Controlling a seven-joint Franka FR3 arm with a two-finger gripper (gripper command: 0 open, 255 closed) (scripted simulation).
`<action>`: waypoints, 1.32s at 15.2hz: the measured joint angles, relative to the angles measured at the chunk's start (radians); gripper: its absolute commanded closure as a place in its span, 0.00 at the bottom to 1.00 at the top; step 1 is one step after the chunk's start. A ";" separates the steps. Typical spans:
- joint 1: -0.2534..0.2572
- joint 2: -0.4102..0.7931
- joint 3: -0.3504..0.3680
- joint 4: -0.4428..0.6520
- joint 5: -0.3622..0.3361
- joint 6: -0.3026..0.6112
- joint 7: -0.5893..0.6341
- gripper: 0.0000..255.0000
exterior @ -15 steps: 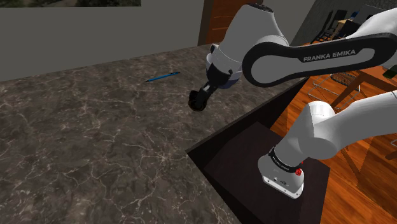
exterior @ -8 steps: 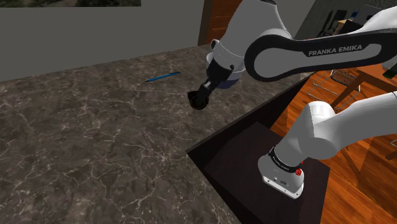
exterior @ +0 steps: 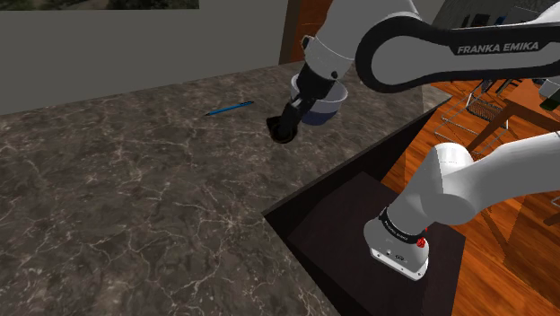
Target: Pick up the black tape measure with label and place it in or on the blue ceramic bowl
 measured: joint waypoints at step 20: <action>-0.015 0.009 -0.027 0.276 -0.032 -0.267 0.020 1.00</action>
